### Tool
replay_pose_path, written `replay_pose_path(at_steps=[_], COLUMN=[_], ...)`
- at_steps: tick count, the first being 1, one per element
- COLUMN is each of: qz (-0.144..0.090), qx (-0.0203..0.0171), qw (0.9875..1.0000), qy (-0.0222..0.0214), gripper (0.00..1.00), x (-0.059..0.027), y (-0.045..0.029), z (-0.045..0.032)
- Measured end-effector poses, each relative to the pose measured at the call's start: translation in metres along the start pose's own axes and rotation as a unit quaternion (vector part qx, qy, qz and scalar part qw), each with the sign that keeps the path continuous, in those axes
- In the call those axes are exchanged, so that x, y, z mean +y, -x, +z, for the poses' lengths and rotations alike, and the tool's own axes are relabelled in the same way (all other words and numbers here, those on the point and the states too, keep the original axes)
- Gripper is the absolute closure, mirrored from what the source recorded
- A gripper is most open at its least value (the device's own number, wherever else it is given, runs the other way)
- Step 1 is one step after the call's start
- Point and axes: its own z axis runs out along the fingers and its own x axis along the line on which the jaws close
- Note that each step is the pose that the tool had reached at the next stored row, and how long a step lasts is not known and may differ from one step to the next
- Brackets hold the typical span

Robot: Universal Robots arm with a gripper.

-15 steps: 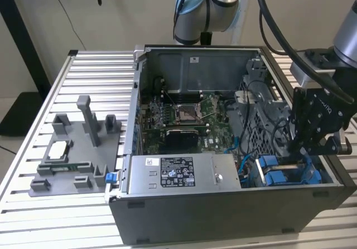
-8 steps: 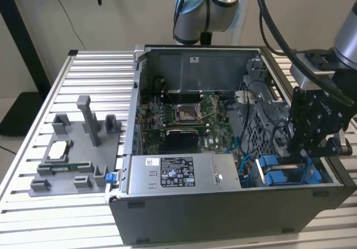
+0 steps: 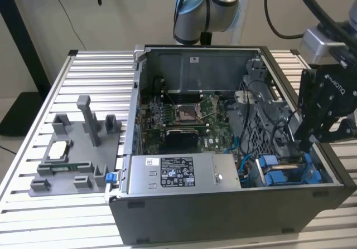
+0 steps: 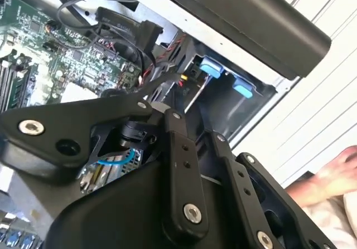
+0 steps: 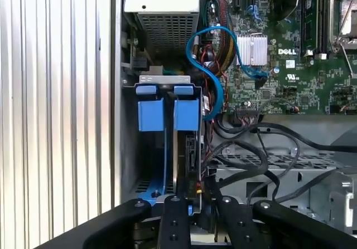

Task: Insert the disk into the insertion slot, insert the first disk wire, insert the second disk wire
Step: 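Insert the first disk wire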

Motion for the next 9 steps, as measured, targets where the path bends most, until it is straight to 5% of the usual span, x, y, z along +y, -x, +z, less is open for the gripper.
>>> replay_pose_path(at_steps=[4,9], qz=[0.000,0.000], qx=[0.0002,0.0001], qw=[1.0000,1.0000], qy=[0.0000,-0.0023], gripper=[0.00,0.00], x=[0.0007,0.0000], y=[0.0011,0.0065], z=[-0.0128,-0.0160])
